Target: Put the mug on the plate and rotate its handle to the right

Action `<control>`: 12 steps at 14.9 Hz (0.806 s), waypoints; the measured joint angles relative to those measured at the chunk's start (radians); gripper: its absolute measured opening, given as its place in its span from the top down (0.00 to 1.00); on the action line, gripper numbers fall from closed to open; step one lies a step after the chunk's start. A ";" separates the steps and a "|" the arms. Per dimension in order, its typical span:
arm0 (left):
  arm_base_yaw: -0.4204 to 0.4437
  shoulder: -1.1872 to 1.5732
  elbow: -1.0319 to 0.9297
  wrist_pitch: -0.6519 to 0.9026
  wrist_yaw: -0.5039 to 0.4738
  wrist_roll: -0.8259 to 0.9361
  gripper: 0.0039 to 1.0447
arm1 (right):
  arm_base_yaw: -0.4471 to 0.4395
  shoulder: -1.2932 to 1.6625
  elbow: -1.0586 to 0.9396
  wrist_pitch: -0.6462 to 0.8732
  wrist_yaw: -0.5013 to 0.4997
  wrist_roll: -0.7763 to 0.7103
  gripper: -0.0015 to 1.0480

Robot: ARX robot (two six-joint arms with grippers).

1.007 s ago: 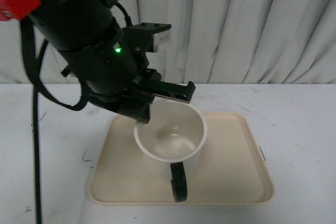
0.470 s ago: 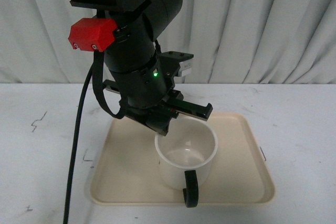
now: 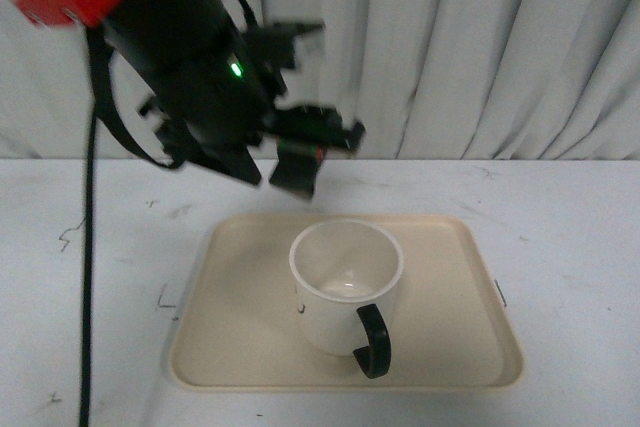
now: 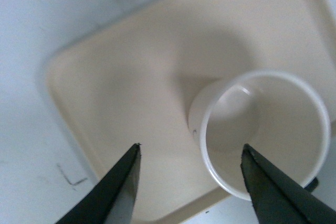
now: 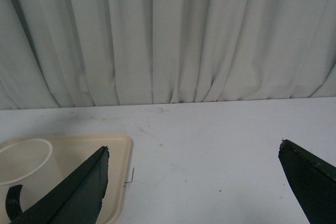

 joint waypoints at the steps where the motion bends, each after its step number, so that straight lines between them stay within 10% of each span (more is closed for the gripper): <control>1: 0.013 -0.089 -0.024 0.042 -0.002 -0.003 0.31 | 0.000 0.000 0.000 0.000 0.000 0.000 0.06; 3: 0.027 -0.257 -0.366 0.825 -0.319 -0.032 0.47 | 0.000 0.000 0.000 0.000 0.000 0.000 0.06; 6: 0.113 -0.354 -0.810 1.366 -0.340 -0.046 0.78 | 0.000 0.000 0.000 0.000 0.000 0.000 0.06; 8: 0.162 -0.504 -0.938 1.512 -0.303 -0.050 0.99 | 0.000 0.000 0.000 0.000 0.000 0.000 0.06; 12: 0.227 -0.656 -1.159 1.501 -0.221 -0.052 0.99 | 0.000 0.000 0.000 0.000 0.000 0.000 0.06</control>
